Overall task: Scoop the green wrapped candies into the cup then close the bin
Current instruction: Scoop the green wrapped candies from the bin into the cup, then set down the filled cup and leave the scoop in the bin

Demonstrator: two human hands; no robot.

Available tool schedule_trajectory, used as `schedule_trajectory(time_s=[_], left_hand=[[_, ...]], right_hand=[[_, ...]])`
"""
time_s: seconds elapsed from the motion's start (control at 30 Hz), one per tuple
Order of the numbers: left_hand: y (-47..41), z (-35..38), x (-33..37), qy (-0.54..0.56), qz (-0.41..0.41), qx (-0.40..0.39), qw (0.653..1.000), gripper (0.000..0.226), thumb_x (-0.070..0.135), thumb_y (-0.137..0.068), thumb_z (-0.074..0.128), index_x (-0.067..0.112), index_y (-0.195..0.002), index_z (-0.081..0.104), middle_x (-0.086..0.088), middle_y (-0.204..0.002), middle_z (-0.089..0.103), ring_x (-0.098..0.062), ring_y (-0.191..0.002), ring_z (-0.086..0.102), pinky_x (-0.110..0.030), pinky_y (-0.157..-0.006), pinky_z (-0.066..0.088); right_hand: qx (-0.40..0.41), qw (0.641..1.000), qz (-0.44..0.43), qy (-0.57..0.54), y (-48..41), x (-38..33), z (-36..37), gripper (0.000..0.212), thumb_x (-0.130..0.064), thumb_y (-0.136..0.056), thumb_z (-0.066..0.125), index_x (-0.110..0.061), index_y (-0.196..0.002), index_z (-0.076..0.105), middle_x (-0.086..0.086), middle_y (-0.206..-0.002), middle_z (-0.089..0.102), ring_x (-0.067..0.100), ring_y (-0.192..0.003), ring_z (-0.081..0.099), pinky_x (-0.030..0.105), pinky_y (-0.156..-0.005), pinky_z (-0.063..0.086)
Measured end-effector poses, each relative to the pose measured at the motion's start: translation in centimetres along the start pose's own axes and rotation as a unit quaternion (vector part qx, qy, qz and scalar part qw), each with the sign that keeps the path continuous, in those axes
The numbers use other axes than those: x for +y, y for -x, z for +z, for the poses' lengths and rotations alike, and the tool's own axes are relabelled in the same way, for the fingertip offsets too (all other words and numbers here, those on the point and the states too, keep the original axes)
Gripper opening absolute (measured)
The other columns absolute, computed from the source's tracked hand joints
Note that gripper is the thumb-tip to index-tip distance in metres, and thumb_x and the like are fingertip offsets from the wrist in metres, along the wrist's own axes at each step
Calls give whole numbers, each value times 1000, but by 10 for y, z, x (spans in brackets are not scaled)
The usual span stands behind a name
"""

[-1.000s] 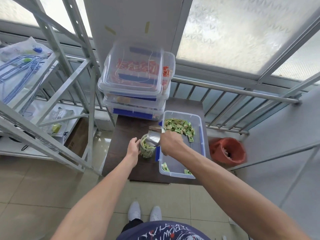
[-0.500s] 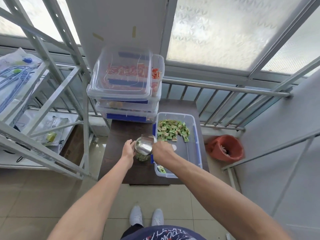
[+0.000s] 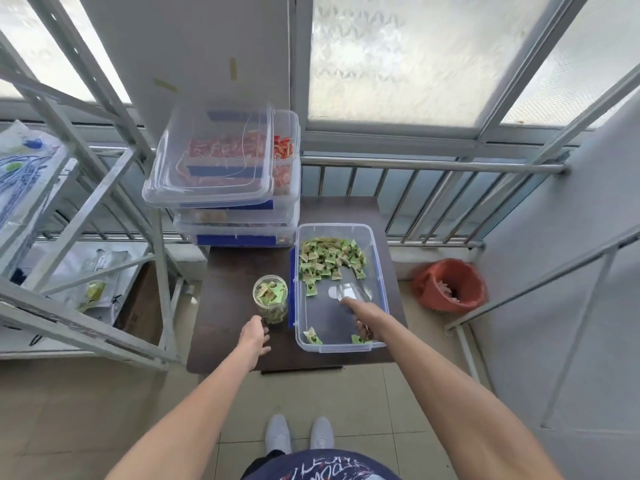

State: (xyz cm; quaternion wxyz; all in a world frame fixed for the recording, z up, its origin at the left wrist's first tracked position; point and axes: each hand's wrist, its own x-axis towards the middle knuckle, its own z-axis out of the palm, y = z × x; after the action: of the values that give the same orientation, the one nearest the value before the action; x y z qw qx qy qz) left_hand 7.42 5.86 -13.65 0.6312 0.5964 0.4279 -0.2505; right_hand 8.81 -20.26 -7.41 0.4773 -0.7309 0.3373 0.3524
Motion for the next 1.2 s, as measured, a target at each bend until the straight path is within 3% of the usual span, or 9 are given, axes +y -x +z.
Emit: schedule_trajectory(time_s=[0.13,0.3,0.4,0.57,0.7,0.9,1.0,1.07,1.2], left_hand=[[6,10,-4,-63,11,-4,998,49,31,-101,35,6,-140,48,-14,-138,57,-26,-125,54,-43,-91,46],[15,16,-5,-94,18,9,995,50,30,-100,37,4,-142,47,-15,-137,57,-26,-121,54,-44,-92,47],[18,18,-6,-94,17,22,995,50,31,-101,37,4,-142,47,-15,-137,57,-27,-127,53,-45,-94,47],[25,20,-13,-93,14,31,995,50,31,-101,37,5,-142,46,-15,-138,57,-27,-129,53,-45,-94,48],[36,21,-18,-111,13,33,993,51,31,-101,37,4,-143,45,-15,-141,55,-28,-131,52,-46,-97,46],[63,31,-3,-177,53,13,983,53,32,-101,34,8,-147,40,-13,-142,53,-25,-132,49,-47,-103,46],[87,36,7,-236,95,9,967,49,32,-100,30,9,-141,45,-13,-140,54,-27,-127,51,-42,-97,46],[100,32,13,-293,131,30,946,49,32,-98,29,6,-133,51,-16,-135,57,-30,-122,54,-42,-102,46],[120,9,12,-430,207,51,877,61,39,-95,21,5,-139,48,-22,-143,52,-39,-127,51,-42,-103,39]], right_hand=[[-22,996,28,-82,-20,16,-8,47,-56,-78,64,-17,-101,52,1,-65,38,12,-47,27,24,-47,20],[-45,993,34,-105,-34,24,-14,52,-51,-89,61,-12,-122,50,8,-85,45,17,-53,44,23,-46,40],[-48,993,34,-106,-36,23,-18,47,-47,-93,59,-13,-123,47,12,-87,46,19,-56,45,25,-51,43],[-14,999,16,26,-42,28,-21,48,-46,-90,52,-8,-120,50,13,-86,54,22,-60,50,25,-55,38],[45,984,-50,168,-26,25,-20,47,-40,-97,45,-4,-123,59,17,-119,64,32,-101,62,31,-77,44],[63,956,-112,262,7,22,-31,36,-26,-97,43,-1,-118,60,17,-117,60,29,-91,57,31,-73,45],[88,947,-133,280,26,18,-35,38,-25,-97,44,0,-120,60,18,-120,60,32,-98,60,34,-78,47],[107,938,-152,293,43,15,-36,34,-27,-96,45,-2,-115,60,16,-115,60,30,-93,57,32,-75,45],[144,919,-198,309,87,15,-30,37,-30,-97,46,-3,-116,62,16,-117,62,32,-98,59,34,-79,47]])
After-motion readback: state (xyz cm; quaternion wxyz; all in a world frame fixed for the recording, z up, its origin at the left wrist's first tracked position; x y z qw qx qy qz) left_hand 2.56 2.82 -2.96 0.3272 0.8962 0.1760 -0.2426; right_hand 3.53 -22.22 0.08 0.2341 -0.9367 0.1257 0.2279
